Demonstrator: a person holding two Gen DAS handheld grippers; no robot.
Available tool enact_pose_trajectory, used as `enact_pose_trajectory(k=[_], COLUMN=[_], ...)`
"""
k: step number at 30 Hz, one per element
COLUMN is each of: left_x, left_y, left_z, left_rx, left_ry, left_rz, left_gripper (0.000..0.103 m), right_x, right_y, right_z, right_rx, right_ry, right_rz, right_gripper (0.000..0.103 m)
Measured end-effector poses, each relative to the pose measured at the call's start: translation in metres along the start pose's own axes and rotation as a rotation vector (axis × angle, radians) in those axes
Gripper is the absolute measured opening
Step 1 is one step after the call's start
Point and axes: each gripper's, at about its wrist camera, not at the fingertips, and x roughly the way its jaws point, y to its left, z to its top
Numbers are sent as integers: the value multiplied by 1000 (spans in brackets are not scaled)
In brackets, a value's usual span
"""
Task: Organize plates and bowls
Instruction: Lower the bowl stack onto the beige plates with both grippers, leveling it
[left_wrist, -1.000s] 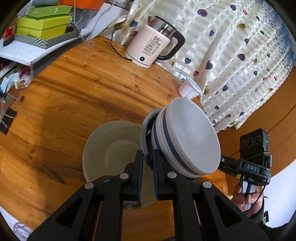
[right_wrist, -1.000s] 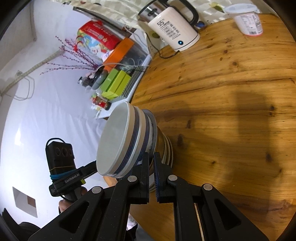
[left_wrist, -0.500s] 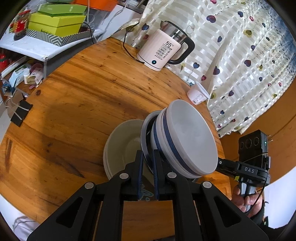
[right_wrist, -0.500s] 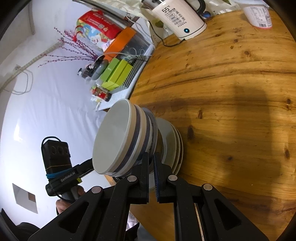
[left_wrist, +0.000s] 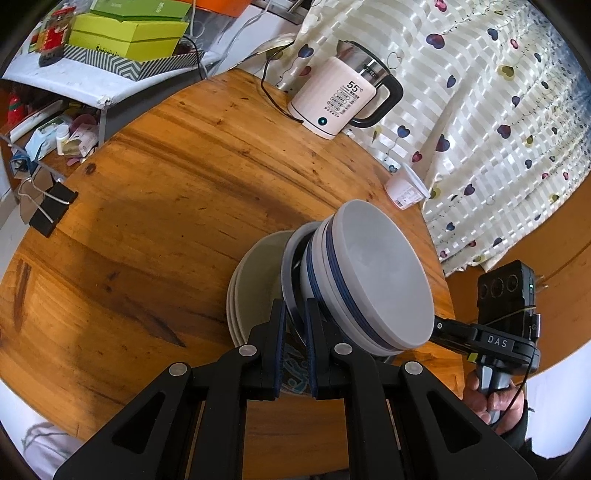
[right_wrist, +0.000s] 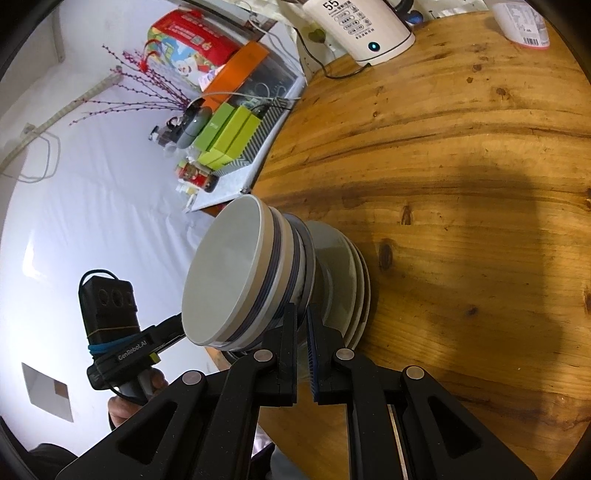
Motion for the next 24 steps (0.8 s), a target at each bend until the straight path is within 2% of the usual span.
enact_pose_trajectory(k=[24], left_x=[5], left_y=[6], left_z=[2], left_rx=[-29], left_ry=[0], left_rz=[-1], left_gripper=[9], right_x=[4], right_y=[0], right_z=[-2], right_rx=[-8], right_ry=[11], right_rz=[-12], right_gripper=[9])
